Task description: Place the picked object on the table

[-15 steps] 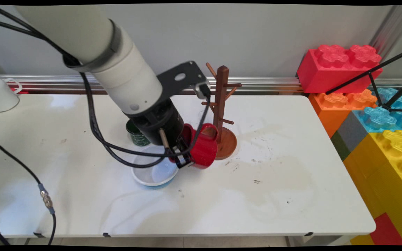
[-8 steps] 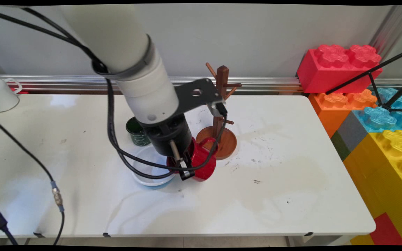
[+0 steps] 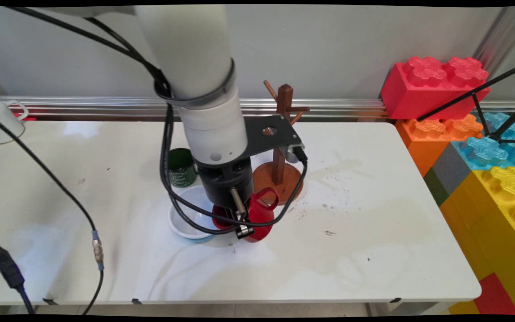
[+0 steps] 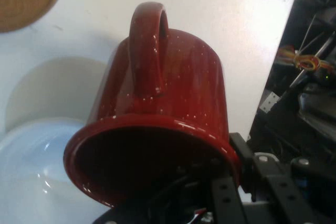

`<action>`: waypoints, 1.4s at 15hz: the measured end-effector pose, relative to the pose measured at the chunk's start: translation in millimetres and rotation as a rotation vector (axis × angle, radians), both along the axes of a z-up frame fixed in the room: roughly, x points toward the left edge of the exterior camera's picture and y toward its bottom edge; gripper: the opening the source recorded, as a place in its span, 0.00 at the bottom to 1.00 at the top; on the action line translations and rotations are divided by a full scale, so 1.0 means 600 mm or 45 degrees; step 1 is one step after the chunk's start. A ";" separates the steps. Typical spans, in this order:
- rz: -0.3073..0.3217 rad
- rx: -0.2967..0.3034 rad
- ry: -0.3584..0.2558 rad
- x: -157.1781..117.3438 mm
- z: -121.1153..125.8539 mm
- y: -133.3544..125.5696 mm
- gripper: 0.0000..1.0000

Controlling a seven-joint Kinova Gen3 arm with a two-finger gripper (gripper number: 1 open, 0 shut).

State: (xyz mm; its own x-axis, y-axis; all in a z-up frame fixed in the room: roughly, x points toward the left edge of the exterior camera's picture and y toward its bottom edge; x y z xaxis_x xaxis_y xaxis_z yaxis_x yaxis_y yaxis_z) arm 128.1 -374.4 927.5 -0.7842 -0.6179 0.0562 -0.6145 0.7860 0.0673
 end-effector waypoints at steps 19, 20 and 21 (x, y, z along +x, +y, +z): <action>0.190 0.129 -0.135 -0.098 -0.093 -0.084 0.00; 0.197 0.135 -0.140 -0.100 -0.096 -0.085 0.00; 0.206 0.143 -0.145 -0.102 -0.101 -0.086 0.00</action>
State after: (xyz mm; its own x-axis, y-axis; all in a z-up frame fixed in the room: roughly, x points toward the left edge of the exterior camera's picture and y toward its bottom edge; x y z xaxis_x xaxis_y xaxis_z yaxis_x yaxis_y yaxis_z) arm 66.9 -425.7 867.1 -0.6720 -0.7333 -0.1036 -0.7404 0.6684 0.0716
